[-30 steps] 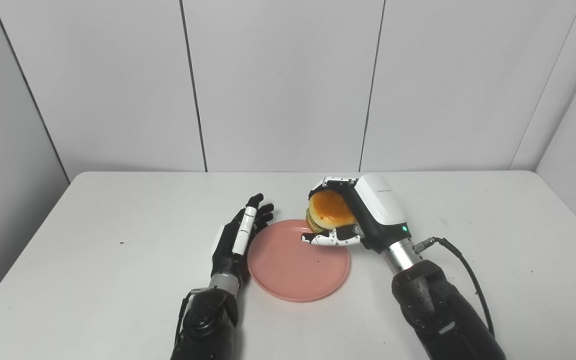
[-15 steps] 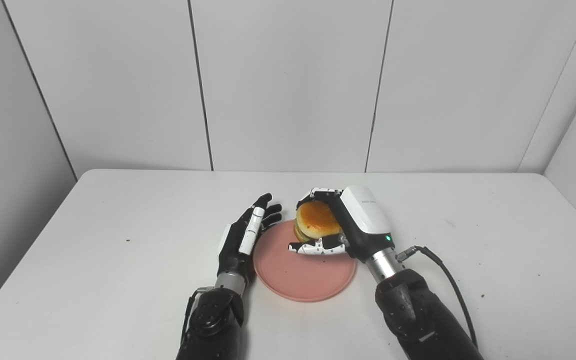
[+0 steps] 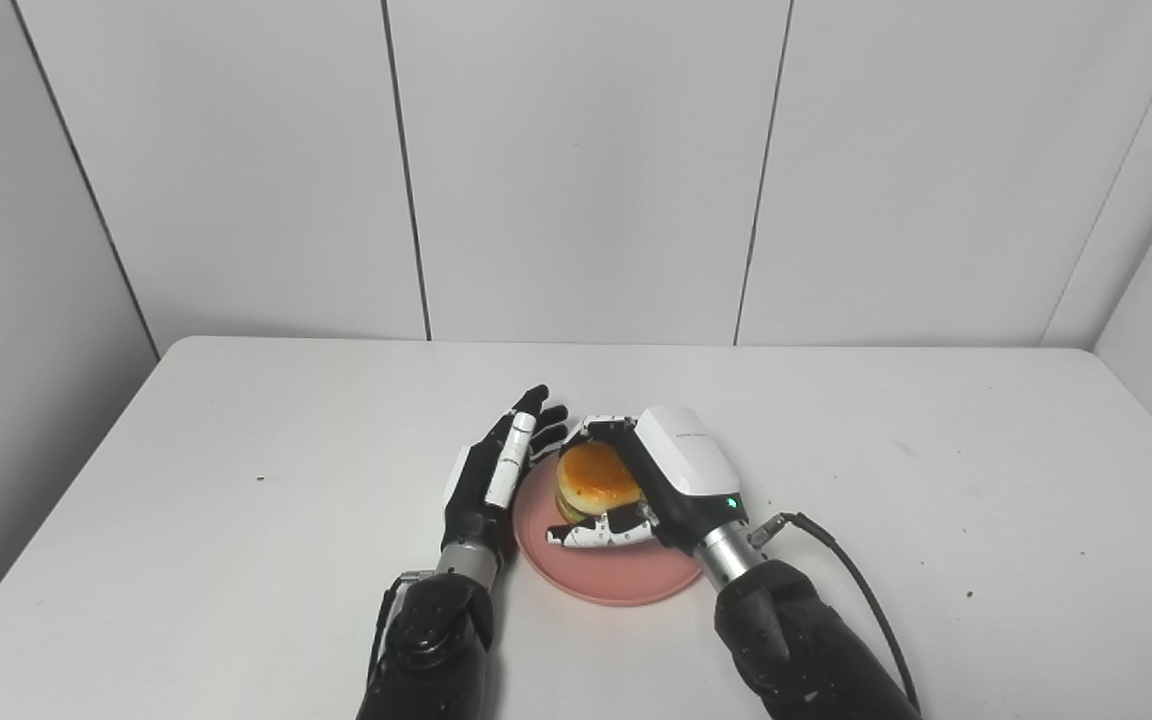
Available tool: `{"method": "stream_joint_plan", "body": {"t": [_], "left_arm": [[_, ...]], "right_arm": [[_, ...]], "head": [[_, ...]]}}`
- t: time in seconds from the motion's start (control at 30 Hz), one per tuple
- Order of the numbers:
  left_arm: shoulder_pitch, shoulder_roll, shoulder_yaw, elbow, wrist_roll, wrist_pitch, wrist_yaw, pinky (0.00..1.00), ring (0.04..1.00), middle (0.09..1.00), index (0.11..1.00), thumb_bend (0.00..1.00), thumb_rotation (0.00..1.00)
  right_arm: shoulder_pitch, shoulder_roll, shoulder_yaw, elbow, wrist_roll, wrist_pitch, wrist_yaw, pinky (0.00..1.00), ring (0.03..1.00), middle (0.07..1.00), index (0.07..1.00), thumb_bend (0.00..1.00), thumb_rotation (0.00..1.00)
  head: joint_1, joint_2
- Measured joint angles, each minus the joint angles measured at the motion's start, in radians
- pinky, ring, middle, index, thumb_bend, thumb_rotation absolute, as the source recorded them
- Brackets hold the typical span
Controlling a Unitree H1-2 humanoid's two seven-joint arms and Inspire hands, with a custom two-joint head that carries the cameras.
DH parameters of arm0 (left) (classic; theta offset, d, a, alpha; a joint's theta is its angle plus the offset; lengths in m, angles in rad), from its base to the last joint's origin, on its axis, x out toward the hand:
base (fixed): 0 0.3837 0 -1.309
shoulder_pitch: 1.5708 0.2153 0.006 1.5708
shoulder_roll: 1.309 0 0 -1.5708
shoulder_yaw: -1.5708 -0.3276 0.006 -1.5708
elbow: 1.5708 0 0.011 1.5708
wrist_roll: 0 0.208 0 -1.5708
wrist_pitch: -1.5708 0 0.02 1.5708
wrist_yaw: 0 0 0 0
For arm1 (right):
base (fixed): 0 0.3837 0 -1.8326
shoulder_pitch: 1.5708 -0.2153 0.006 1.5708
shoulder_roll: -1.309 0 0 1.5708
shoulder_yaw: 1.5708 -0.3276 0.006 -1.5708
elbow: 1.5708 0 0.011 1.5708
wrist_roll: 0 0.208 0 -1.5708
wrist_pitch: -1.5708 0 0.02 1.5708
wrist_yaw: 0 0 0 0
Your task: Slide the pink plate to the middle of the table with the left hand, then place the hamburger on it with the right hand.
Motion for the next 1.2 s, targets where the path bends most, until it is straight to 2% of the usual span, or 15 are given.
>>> {"method": "stream_joint_plan", "body": {"t": [0.3,0.6,0.73,0.77,0.8,0.87,1.0,1.1,1.2], "left_arm": [[0.001,0.001,0.004,-0.005,-0.002,0.003,-0.003,0.76,0.818,0.808,0.82,0.75,0.82],[0.007,0.003,0.003,-0.022,-0.001,0.017,-0.003,0.82,0.831,0.818,0.824,0.76,0.82],[0.008,0.004,0.001,-0.03,-0.001,0.033,-0.003,0.81,0.818,0.796,0.829,0.75,0.83],[0.008,0.005,0.0,-0.03,-0.001,0.035,-0.003,0.81,0.817,0.79,0.829,0.75,0.83],[0.008,0.005,0.0,-0.03,-0.001,0.036,-0.003,0.81,0.816,0.779,0.828,0.74,0.82],[0.008,0.005,0.001,-0.031,-0.002,0.038,-0.004,0.8,0.813,0.772,0.824,0.74,0.82],[0.009,0.005,0.002,-0.035,-0.004,0.042,-0.006,0.8,0.816,0.787,0.827,0.74,0.81],[0.01,0.005,0.005,-0.036,-0.009,0.042,-0.009,0.82,0.822,0.798,0.834,0.75,0.81],[0.011,0.005,0.006,-0.037,-0.011,0.042,-0.016,0.8,0.81,0.784,0.824,0.76,0.8]], "right_arm": [[-0.005,-0.002,0.028,0.074,-0.034,0.0,-0.024,0.19,0.252,0.348,0.482,0.5,0.16],[-0.027,-0.014,0.048,0.113,-0.057,0.0,-0.051,0.25,0.32,0.435,0.492,0.5,0.16],[-0.027,-0.016,0.05,0.114,-0.061,0.003,-0.051,0.39,0.477,0.541,0.495,0.5,0.18],[-0.027,-0.017,0.052,0.113,-0.064,0.006,-0.051,0.43,0.517,0.577,0.559,0.59,0.43],[-0.027,-0.017,0.053,0.113,-0.067,0.008,-0.053,0.53,0.609,0.649,0.647,0.68,0.67],[-0.027,-0.02,0.06,0.114,-0.077,0.01,-0.057,0.66,0.723,0.731,0.726,0.75,0.81],[-0.025,-0.033,0.069,0.135,-0.097,0.011,-0.058,0.74,0.791,0.777,0.763,0.81,0.89],[-0.025,-0.04,0.069,0.14,-0.099,0.011,-0.066,0.76,0.81,0.793,0.774,0.84,0.93],[-0.024,-0.04,0.069,0.141,-0.097,0.011,-0.068,0.76,0.818,0.807,0.784,0.87,0.95]], "head": [[-0.008,0.0],[-0.012,0.002],[-0.012,0.003],[-0.012,0.005],[-0.012,0.005],[-0.012,0.006],[-0.012,0.008],[-0.012,0.008],[-0.014,0.008]]}}
